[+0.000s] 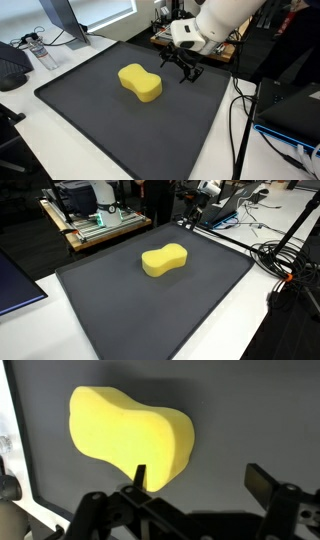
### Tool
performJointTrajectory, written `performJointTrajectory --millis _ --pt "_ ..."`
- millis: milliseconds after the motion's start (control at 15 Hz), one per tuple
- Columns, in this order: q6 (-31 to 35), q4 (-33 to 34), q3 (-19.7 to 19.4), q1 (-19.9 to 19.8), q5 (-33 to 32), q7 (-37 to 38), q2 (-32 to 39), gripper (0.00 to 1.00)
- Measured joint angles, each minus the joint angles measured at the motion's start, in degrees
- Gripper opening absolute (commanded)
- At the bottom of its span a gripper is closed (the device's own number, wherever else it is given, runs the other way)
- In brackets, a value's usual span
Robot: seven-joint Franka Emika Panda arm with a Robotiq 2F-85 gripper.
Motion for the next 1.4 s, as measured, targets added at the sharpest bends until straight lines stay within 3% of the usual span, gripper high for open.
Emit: performJointTrajectory --millis 267,667,1067,1400 --pt "1.66 -1.15 -0.15 1.56 -2.29 -0.97 0.82 1.00" --pt "11.10 -11.41 -1.19 1.33 -6.72 -0.45 -2.44 1.00" --pt "19.86 -25.54 -2.05 0.32 -16.24 5.54 -11.77 1.00" --pt "28.19 -37.12 -2.09 -3.41 -27.91 12.40 -21.20 1.00"
